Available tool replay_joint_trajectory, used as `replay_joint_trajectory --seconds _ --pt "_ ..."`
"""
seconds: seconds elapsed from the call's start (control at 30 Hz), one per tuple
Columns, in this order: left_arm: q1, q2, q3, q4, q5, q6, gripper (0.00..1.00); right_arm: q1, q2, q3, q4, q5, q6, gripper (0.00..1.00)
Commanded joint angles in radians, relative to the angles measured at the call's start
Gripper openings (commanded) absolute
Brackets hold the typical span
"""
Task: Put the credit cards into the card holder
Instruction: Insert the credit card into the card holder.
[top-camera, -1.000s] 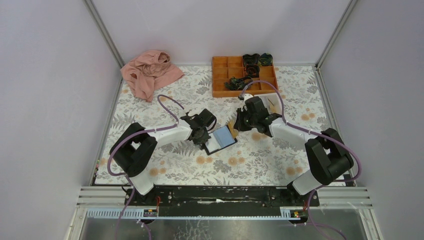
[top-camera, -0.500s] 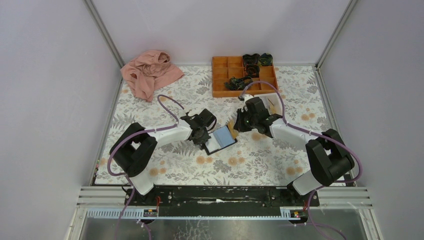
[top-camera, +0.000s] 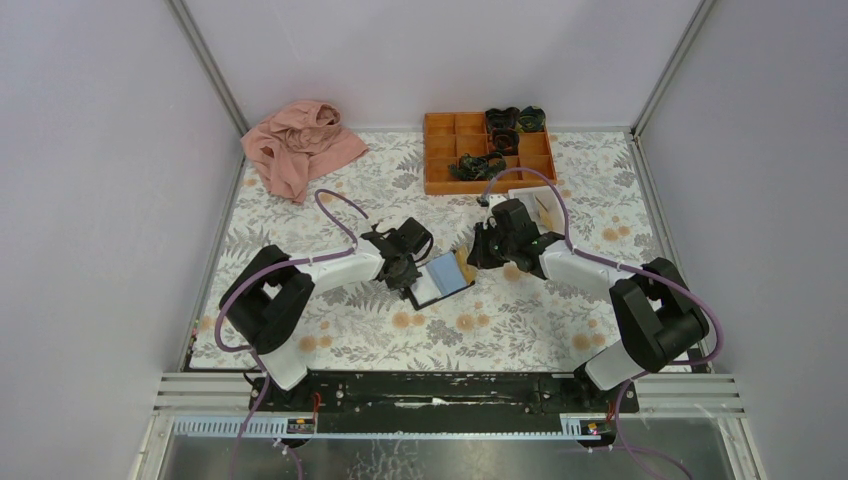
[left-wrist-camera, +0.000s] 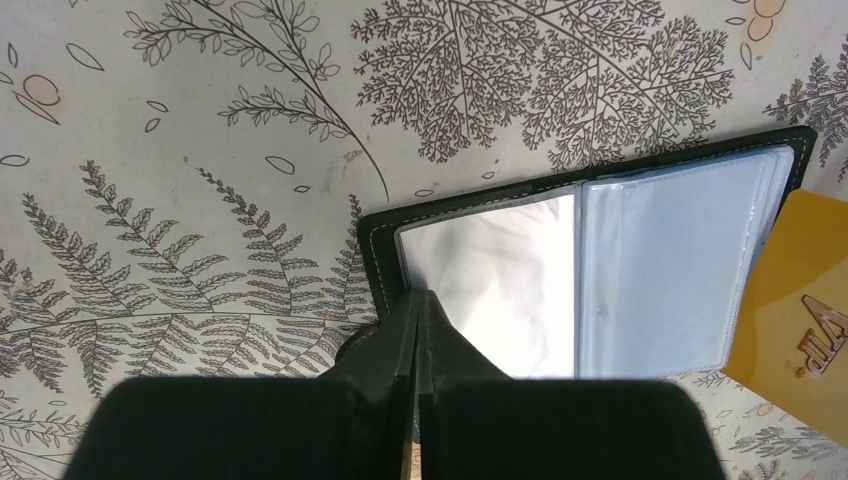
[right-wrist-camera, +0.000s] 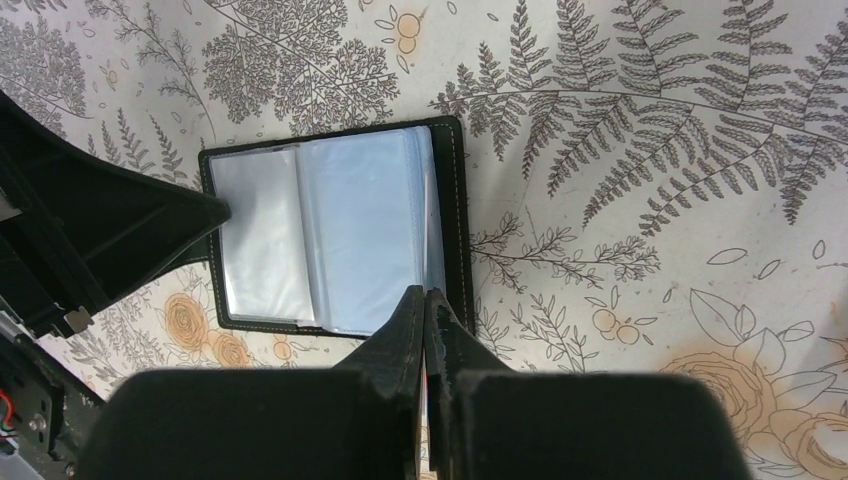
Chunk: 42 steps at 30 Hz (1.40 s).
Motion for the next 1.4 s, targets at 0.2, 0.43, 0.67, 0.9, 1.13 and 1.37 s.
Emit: replay_joint_trajectory --seconds 0.2,0.43,0.67,0.9,1.13,1.37 --pt "-0.013 0.054 -0.014 -0.058 -0.027 -0.008 0.0 -0.004 -0.009 0.011 0.051 -0.07 0.036 0.0" --pt "-0.012 0.056 -0.012 -0.057 -0.028 -0.006 0.0 0.0 0.002 0.003 0.082 -0.104 0.06 0.0" --pt "-0.014 0.055 -0.013 -0.057 -0.029 -0.009 0.0 0.053 0.018 0.031 0.089 -0.099 0.071 0.0" --pt "-0.016 0.048 -0.016 -0.057 -0.03 -0.013 0.0 0.114 0.033 0.068 0.08 -0.08 0.077 0.0" --pt "-0.016 0.043 -0.02 -0.057 -0.034 -0.014 0.0 0.159 0.049 0.091 0.072 -0.066 0.083 0.0" --pt "-0.017 0.034 -0.025 -0.055 -0.038 -0.009 0.0 0.189 0.069 0.091 0.07 -0.057 0.088 0.0"
